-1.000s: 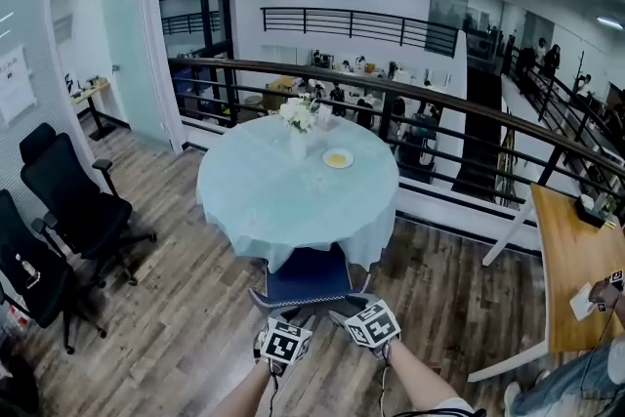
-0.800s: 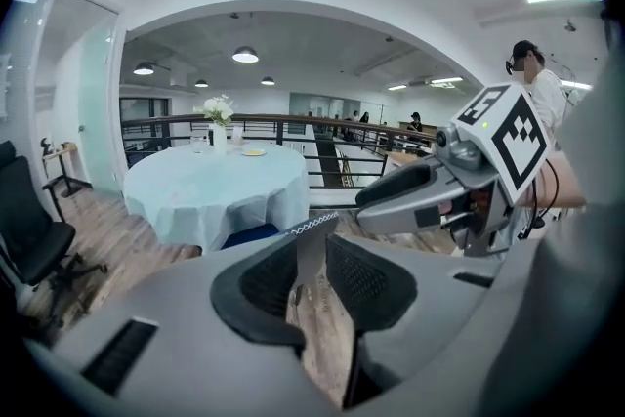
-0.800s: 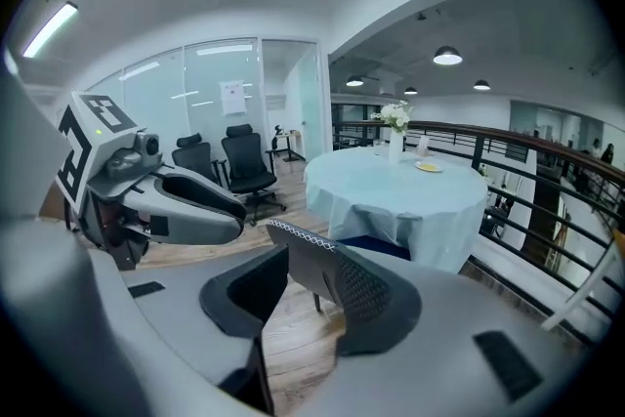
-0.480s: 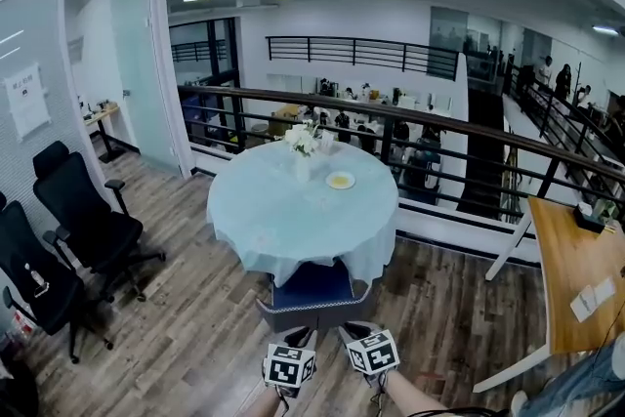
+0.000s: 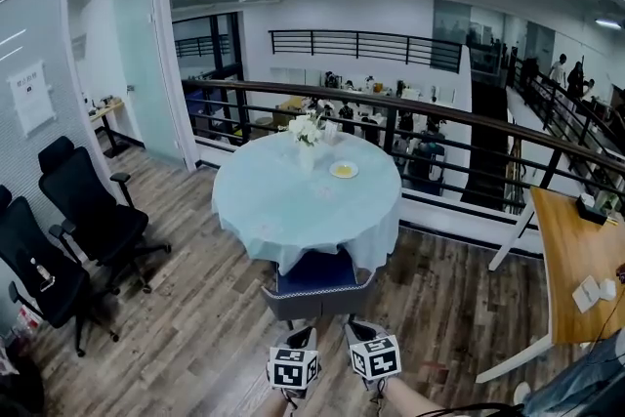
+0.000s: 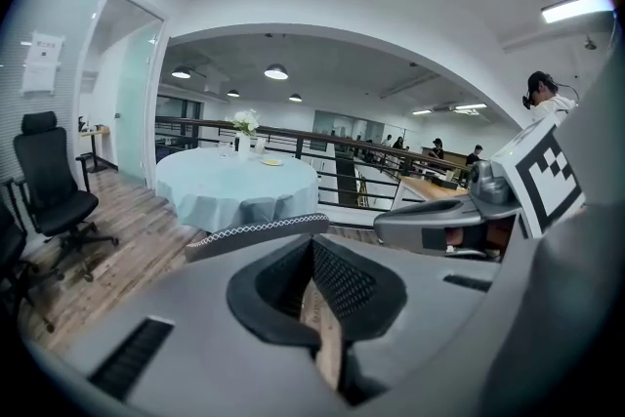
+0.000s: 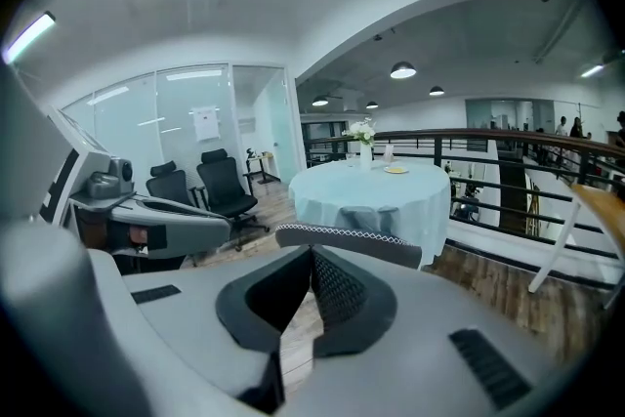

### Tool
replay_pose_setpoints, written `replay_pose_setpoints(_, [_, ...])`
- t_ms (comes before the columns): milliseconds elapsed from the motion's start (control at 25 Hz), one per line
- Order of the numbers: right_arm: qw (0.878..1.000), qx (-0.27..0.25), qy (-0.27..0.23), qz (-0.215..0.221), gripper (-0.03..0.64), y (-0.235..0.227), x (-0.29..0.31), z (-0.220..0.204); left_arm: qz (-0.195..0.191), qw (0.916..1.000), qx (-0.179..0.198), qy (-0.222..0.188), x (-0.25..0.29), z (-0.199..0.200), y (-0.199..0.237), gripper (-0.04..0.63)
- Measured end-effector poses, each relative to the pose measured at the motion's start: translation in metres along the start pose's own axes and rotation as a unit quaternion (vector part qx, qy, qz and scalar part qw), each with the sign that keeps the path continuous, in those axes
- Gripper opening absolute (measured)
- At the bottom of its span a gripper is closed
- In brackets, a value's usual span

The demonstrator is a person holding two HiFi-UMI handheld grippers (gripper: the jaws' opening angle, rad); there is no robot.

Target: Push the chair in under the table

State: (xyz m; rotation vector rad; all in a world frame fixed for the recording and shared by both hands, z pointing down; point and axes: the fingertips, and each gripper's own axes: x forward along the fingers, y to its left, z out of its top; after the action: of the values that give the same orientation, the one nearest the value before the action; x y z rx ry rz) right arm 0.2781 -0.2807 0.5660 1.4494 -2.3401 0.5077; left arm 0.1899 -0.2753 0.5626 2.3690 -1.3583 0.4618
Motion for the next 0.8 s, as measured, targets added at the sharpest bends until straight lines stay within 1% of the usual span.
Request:
replay_pose_setpoints(240, [1.0,0.005,-0.01,-0.001,0.017,0.004,-0.003,0.008,0.007,0.9999,-0.001,-0.01,-0.002,0.011,0.004,0.005])
replay_pose_setpoints(440, [1.0,-0.016,-0.005,0.004,0.015,0.014,-0.007,0.013,0.005,0.9999,0.005,-0.009,-0.006,0.014,0.002,0.005])
replay_pose_setpoints(800, [1.0,-0.015,0.003,-0.003,0.015,0.015,-0.013,0.008,0.01,0.9999,0.0,-0.011,-0.013,0.01,0.006,0.005])
